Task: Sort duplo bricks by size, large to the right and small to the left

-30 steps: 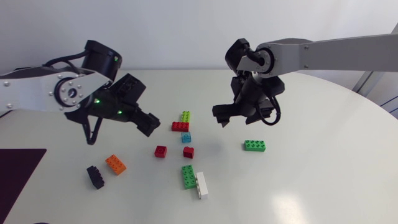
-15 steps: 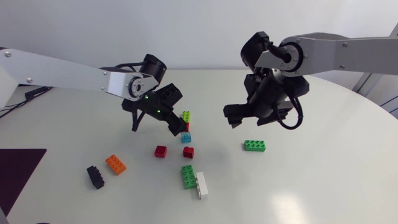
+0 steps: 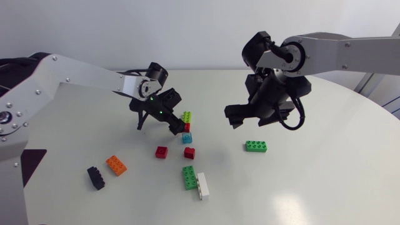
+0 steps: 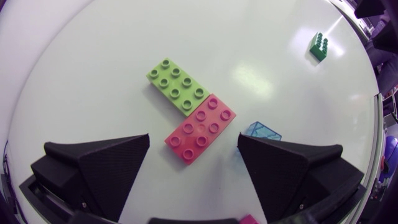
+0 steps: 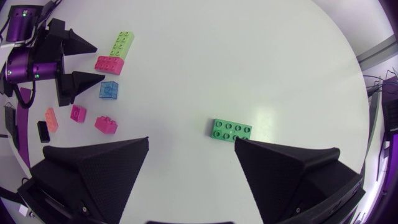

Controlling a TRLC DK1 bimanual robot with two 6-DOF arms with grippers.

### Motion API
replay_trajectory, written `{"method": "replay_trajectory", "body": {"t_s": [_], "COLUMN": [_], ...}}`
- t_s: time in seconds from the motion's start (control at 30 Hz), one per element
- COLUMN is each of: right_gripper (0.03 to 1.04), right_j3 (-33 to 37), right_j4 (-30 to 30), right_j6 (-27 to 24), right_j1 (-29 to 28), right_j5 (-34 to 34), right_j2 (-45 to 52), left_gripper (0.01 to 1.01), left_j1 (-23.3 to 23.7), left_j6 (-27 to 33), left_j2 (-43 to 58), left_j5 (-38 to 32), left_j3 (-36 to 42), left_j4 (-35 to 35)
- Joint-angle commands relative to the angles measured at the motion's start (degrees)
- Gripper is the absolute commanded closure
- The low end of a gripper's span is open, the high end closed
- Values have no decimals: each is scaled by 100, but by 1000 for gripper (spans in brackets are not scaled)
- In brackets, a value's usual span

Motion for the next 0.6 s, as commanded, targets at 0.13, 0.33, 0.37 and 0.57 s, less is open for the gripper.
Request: {"method": "replay_trajectory", "body": {"t_s": [0.13,0.33,0.37,0.57], "right_gripper": [69,105,105,105], "right_j3": [-31,-75,-101,-180], "right_j4": [-88,-158,-158,-193], "right_j6": [60,51,51,69], "right_j1": [41,23,23,14], "right_j5": [-90,-107,-116,-142], "right_j2": [23,6,-12,-56], "left_gripper": [84,607,646,733], "left_j1": [-91,-241,-267,-522], "left_j6": [-26,-9,-17,35], "left_j2": [409,356,338,189], "left_j5": [36,45,45,27], "left_j3": [239,275,275,204], "left_j4": [-146,-251,-278,-506]}}
